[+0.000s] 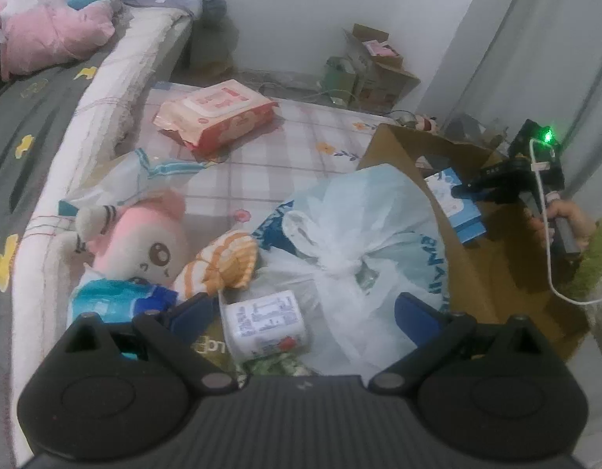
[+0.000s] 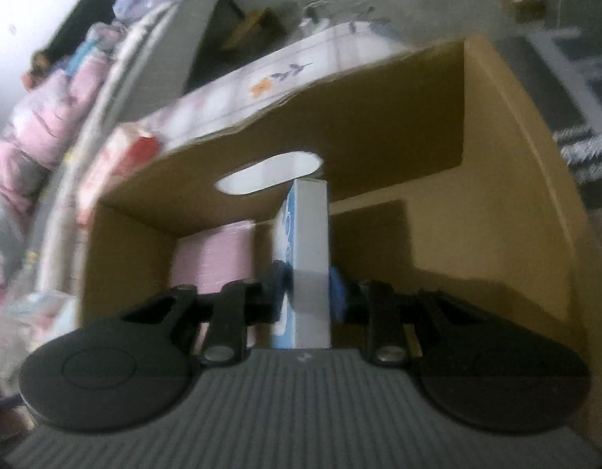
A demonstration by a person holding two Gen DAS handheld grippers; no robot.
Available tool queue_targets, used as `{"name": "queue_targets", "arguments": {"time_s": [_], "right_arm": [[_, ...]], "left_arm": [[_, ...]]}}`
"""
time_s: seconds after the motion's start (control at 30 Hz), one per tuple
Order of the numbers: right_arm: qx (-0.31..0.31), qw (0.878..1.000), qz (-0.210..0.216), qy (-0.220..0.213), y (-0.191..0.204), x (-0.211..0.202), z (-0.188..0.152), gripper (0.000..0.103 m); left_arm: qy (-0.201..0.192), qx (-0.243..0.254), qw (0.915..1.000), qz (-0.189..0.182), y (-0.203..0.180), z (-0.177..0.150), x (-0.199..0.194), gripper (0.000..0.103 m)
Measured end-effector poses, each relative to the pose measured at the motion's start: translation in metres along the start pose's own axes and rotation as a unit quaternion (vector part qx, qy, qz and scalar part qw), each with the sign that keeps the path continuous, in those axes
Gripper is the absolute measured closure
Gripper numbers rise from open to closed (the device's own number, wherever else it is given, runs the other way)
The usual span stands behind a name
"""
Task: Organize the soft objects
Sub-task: 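Carry the blue tissue box with the right tool into the cardboard box and release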
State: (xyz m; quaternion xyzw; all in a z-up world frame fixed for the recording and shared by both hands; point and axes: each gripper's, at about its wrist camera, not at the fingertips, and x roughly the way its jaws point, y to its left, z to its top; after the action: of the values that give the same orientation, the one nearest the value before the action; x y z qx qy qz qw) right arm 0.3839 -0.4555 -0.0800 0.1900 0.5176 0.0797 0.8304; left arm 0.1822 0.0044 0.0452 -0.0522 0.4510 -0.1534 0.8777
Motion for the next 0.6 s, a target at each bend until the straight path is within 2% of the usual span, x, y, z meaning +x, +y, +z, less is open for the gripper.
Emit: {"name": "queue_targets", "arguments": {"time_s": [0.1, 0.17, 0.33, 0.43, 0.5, 0.57, 0.6], "right_arm": [[-0.024, 0.999, -0.03, -0.008, 0.006, 0.005, -0.001, 0.073], [-0.022, 0.999, -0.039, -0.008, 0.006, 0.012, -0.002, 0.068], [0.001, 1.0, -0.01, -0.001, 0.006, 0.032, -0.002, 0.059], [-0.012, 1.0, -0.009, -0.003, 0.011, 0.036, -0.003, 0.057], [-0.019, 1.0, -0.024, 0.001, 0.014, 0.035, -0.004, 0.052], [-0.016, 0.999, -0.035, -0.008, 0.016, 0.03, -0.002, 0.037], [-0.013, 0.999, -0.034, -0.017, 0.018, 0.024, -0.002, 0.034]], "left_arm": [[-0.006, -0.001, 1.0, 0.002, 0.0, 0.002, 0.0, 0.003], [-0.008, -0.002, 1.0, 0.0, -0.001, 0.003, 0.002, 0.003], [-0.009, -0.002, 1.0, -0.001, -0.001, 0.001, 0.003, 0.003], [-0.014, 0.003, 0.9999, 0.007, 0.001, -0.002, 0.0, 0.003], [-0.021, 0.004, 0.9997, 0.016, 0.003, -0.003, -0.003, 0.003], [-0.031, 0.004, 0.9992, 0.024, 0.008, -0.003, -0.008, 0.003], [-0.038, 0.003, 0.9989, 0.028, 0.011, -0.003, -0.01, 0.003]]}}
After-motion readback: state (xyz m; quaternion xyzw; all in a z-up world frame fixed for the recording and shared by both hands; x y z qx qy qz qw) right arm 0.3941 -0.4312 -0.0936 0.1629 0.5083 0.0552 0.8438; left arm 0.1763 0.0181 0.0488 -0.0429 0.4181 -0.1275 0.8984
